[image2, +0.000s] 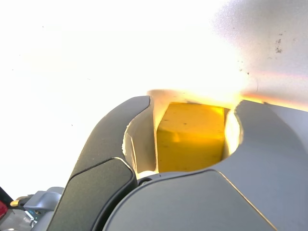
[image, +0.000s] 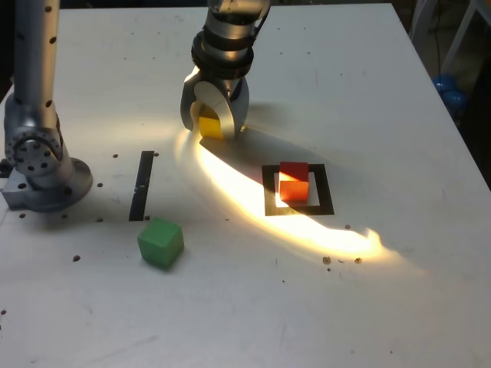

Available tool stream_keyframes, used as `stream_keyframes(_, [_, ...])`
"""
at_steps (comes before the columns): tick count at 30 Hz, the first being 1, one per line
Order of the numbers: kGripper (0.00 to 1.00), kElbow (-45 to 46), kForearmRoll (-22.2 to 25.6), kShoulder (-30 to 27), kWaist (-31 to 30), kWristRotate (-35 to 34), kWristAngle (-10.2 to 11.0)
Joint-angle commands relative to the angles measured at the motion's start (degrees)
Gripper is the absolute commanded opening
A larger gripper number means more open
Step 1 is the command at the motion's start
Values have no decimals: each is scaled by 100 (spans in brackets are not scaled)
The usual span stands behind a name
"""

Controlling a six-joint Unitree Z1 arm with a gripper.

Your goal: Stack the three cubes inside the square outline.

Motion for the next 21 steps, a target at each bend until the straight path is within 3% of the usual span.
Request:
stream_keyframes(1, [38,-37,44,-3,-28,-27,-11])
stream_keyframes(5, [38,-219,264,-73,-173,-159,-5])
stream_keyframes(10, [38,-765,883,-175,-509,-455,-18])
stream_keyframes(21, [38,-2437,2342,35,-1270,-1631,-536])
